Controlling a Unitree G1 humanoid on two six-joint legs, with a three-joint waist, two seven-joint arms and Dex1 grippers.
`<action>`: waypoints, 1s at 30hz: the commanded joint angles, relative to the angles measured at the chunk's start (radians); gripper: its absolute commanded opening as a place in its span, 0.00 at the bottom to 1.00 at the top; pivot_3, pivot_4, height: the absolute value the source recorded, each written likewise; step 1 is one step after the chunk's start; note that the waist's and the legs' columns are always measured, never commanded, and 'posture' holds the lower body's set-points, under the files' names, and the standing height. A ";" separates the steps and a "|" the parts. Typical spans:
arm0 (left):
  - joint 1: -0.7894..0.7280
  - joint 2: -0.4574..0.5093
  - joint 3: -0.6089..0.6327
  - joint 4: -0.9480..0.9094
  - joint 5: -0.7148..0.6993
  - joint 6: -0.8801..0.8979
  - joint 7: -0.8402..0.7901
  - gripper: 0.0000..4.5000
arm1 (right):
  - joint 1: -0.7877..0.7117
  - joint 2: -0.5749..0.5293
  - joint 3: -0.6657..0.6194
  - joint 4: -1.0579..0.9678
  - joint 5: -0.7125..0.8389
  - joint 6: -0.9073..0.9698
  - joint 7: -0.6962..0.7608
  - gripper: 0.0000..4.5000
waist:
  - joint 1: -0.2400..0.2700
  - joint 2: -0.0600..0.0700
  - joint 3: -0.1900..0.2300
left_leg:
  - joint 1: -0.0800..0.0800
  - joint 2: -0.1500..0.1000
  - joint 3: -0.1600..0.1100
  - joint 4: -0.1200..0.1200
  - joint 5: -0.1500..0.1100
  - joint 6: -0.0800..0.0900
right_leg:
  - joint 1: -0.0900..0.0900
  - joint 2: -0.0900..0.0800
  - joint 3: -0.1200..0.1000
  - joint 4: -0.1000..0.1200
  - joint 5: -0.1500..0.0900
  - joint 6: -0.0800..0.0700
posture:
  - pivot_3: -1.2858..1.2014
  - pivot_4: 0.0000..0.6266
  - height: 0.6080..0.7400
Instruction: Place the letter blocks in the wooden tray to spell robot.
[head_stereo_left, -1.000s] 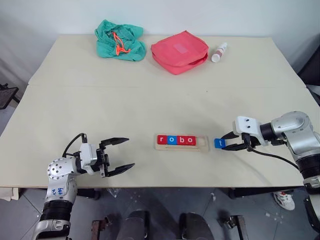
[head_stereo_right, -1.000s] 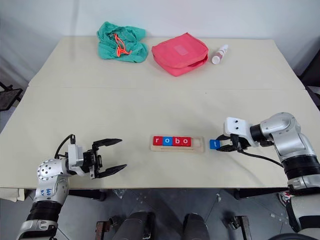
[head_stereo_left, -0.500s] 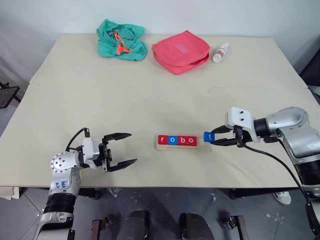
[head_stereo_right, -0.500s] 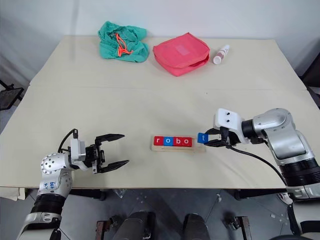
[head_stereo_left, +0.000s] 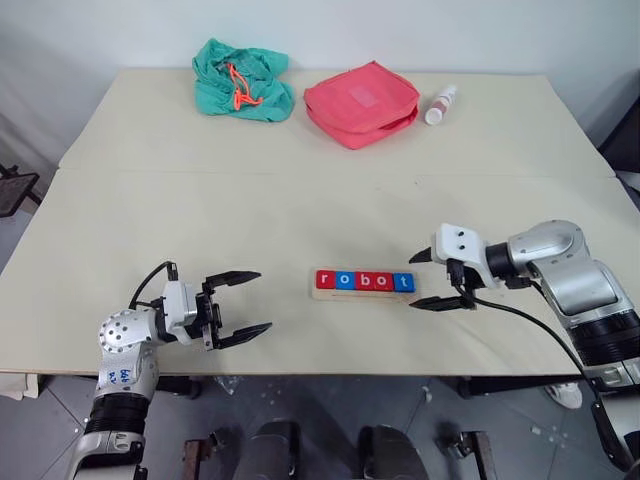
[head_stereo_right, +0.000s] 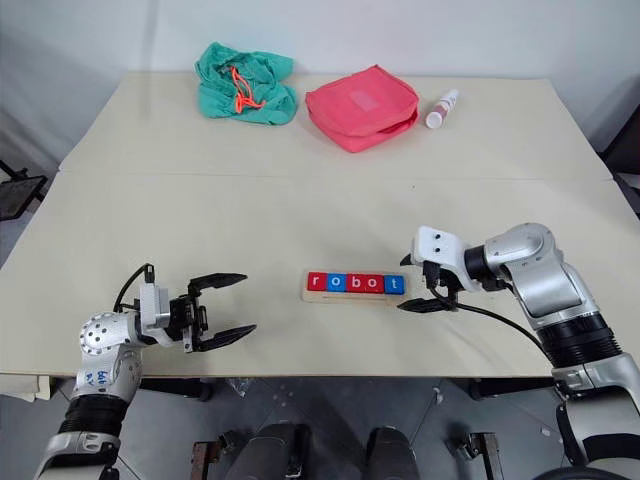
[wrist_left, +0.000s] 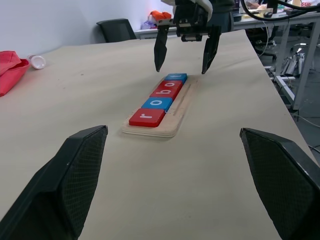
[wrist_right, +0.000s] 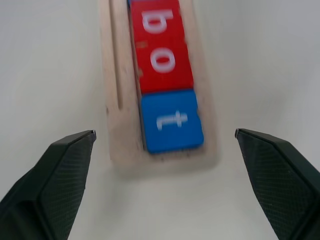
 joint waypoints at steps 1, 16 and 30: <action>0.011 0.009 0.012 -0.039 -0.012 -0.011 0.010 1.00 | -0.019 -0.006 -0.024 -0.024 0.014 -0.012 0.006 0.99 | 0.000 0.000 0.000 | 0.000 0.000 0.000 0.000 0.000 0.000 | 0.000 0.000 0.000 0.000 0.000 0.000 | 0.52 0.24 1.00; 0.037 0.057 0.099 -0.141 0.011 0.154 0.293 1.00 | 0.238 -0.072 -0.389 0.056 0.318 -0.189 0.167 0.99 | 0.010 0.000 0.000 | 0.000 -0.001 -0.001 0.000 0.000 0.000 | 0.001 0.000 0.000 -0.001 0.000 0.000 | 0.52 0.24 1.00; 0.013 0.113 0.179 -0.033 -0.061 0.140 0.183 1.00 | 0.209 -0.143 -0.355 0.520 0.484 -0.488 0.272 0.99 | 0.000 0.000 0.000 | 0.001 0.000 0.001 0.001 0.000 0.000 | 0.002 0.000 -0.001 -0.001 0.000 0.000 | 0.52 0.24 1.00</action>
